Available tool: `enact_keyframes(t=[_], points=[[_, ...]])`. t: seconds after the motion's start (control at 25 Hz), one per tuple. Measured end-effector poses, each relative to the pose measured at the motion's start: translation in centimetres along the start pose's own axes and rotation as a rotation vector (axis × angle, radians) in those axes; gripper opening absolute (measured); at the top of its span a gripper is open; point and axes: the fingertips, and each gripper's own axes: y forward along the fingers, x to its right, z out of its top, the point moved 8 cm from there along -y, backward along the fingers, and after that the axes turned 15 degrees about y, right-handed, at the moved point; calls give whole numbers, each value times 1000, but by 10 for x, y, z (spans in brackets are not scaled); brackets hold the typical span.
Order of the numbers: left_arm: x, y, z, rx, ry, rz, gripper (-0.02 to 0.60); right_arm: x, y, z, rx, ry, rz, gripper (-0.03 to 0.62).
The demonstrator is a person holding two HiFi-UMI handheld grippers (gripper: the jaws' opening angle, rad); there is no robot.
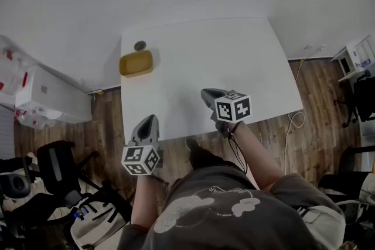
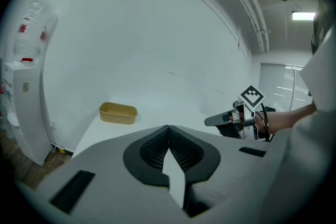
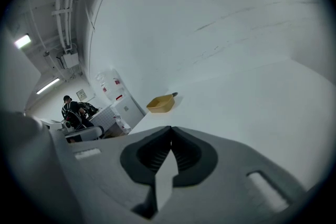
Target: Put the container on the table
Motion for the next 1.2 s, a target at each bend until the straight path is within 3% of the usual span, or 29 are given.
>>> enact_keyframes(t=[0.48, 1.2], points=[[39, -54, 3, 45, 74, -26, 0, -25, -66, -40, 47, -21, -15, -2], [100, -113, -17, 49, 73, -73, 1, -33, -151, -112, 70, -14, -81, -2]])
